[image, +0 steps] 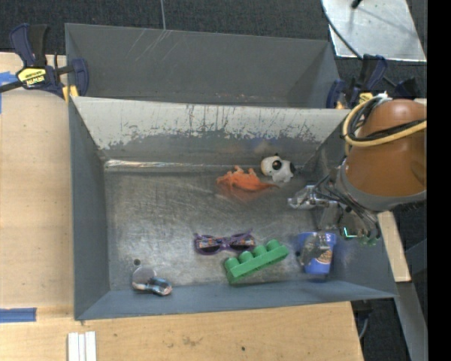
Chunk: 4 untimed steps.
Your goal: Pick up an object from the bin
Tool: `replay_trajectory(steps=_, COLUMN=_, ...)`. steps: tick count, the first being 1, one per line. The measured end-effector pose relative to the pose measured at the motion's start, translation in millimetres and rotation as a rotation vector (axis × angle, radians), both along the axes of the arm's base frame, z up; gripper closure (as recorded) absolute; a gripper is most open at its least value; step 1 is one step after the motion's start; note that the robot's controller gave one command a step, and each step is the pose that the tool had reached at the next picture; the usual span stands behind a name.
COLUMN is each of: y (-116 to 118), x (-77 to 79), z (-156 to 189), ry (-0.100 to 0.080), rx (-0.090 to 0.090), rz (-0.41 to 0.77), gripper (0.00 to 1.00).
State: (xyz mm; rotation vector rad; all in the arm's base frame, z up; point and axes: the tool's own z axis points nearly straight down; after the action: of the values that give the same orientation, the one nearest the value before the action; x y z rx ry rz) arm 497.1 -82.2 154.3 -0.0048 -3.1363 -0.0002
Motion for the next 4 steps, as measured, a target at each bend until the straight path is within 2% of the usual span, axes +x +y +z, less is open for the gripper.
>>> replay_trajectory(steps=1, y=0, x=2.0, z=4, ry=-0.008, rx=-0.001, rz=0.003, gripper=0.0)
replay_trajectory(steps=2, y=47, x=-4.7, z=-50, ry=-0.012, rx=-0.002, rz=0.083, gripper=0.0)
replay_trajectory(steps=3, y=69, x=-11.7, z=-50, ry=-0.004, rx=0.0, rz=0.137, gripper=0.0)
replay_trajectory(steps=4, y=79, x=-3.7, z=-45, ry=-0.009, rx=-0.001, rz=0.176, gripper=0.0)
